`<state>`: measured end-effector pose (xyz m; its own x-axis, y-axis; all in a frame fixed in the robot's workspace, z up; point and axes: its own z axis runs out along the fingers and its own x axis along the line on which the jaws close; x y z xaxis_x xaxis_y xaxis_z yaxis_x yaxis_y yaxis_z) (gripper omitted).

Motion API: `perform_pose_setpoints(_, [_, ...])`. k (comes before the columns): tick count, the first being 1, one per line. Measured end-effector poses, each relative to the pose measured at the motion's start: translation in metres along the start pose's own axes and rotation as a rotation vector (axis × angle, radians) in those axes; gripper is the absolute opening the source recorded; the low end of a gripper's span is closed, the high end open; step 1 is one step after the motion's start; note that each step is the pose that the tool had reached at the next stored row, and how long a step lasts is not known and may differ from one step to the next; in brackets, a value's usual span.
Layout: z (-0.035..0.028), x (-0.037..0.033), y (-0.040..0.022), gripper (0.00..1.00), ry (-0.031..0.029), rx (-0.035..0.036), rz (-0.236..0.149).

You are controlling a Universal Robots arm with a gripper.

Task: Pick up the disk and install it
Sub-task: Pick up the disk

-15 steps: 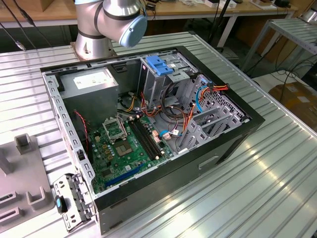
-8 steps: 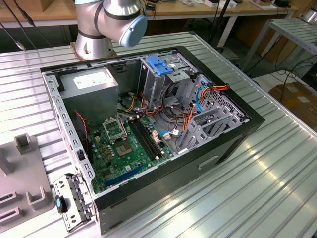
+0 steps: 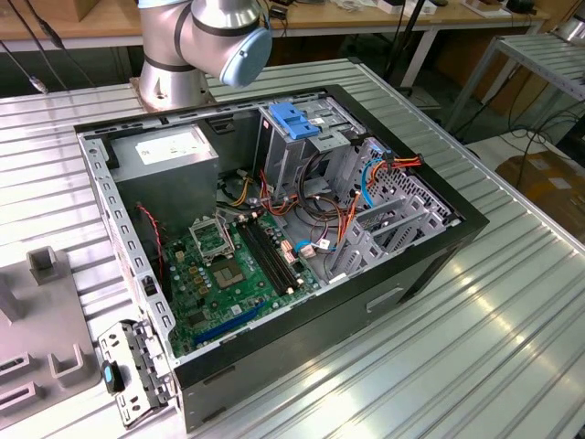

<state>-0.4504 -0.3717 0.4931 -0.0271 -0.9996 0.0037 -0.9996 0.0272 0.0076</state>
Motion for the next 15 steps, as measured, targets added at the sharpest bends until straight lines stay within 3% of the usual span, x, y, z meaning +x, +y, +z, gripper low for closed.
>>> perform_pose_setpoints(15, [-0.0001, 0.0002, -0.0074, 0.37, 0.0000, -0.0001, 0.000])
